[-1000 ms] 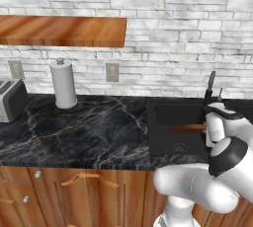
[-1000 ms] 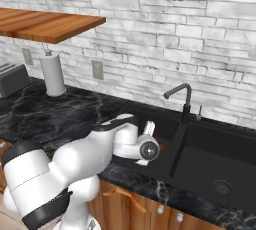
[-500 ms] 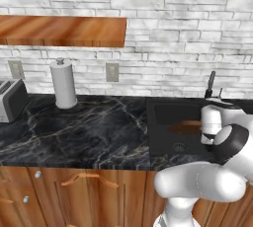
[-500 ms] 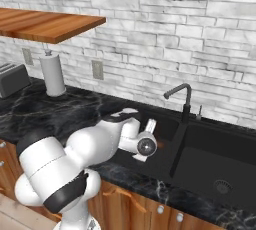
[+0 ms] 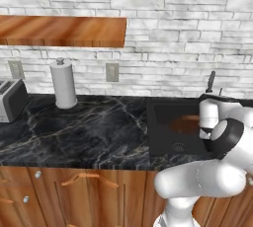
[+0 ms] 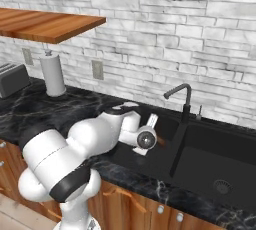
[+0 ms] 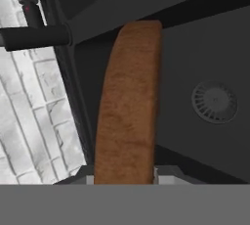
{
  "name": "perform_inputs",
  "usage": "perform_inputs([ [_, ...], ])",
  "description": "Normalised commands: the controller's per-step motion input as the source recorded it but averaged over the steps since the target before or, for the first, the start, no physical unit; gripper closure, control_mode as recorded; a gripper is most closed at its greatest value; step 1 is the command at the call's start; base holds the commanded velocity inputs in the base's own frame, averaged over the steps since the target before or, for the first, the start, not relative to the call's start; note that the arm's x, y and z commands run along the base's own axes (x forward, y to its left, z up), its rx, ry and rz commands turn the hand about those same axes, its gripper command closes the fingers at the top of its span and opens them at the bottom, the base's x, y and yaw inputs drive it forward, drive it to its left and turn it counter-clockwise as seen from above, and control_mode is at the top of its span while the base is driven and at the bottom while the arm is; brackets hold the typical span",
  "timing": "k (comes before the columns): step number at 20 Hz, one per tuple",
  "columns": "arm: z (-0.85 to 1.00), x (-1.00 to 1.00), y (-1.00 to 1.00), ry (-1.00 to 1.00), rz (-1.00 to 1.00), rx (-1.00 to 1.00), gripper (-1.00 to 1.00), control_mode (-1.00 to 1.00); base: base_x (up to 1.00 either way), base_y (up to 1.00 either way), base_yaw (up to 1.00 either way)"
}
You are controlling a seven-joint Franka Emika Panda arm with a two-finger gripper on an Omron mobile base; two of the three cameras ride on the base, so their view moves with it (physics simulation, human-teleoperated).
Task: Move the cutting board and knife to the sink. Then move spray from the cabinet to the counter.
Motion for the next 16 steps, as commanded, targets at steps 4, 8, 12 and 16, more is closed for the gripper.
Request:
perform_inputs([
  [4,-0.35,-0.16,0.1,-0.11,0.0,0.0,1.0,-1.0,0.0,0.0,0.0],
  [8,-0.39,-0.22,0.08,-0.11,0.0,0.0,1.0,-1.0,0.0,0.0,0.0],
  [12,-0.33,-0.16,0.12,-0.05,0.0,0.0,1.0,-1.0,0.0,0.0,0.0],
  [16,-0.22,-0.13,0.15,-0.01,0.0,-0.01,1.0,-1.0,0.0,0.0,0.0],
])
